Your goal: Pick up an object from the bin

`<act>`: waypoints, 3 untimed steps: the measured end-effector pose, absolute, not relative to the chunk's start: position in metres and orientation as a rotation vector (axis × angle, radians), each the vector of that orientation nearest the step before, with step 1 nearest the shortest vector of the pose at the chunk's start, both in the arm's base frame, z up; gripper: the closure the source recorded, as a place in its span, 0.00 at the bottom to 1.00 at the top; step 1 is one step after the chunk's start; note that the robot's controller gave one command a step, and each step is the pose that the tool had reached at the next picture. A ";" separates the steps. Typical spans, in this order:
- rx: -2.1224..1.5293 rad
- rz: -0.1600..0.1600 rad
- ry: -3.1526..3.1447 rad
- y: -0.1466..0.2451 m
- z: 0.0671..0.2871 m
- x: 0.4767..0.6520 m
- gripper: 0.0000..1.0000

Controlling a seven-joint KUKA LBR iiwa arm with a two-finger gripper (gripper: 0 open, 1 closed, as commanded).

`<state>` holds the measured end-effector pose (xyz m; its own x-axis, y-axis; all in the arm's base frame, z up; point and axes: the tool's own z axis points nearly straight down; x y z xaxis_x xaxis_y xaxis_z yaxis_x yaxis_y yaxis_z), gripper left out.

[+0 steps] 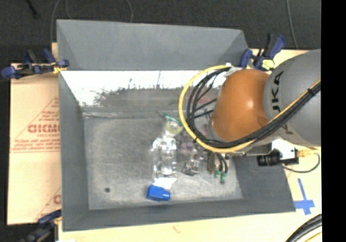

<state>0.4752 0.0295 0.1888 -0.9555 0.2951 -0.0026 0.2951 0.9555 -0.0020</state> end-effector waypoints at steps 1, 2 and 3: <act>0.467 -0.004 3.105 0.029 0.189 0.475 0.00; -0.038 -0.005 3.124 0.025 0.078 0.480 0.00; -0.173 -0.014 3.114 0.051 0.077 0.482 0.00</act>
Offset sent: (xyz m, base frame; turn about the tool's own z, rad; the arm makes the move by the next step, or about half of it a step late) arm 0.0000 0.0000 0.0000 0.0000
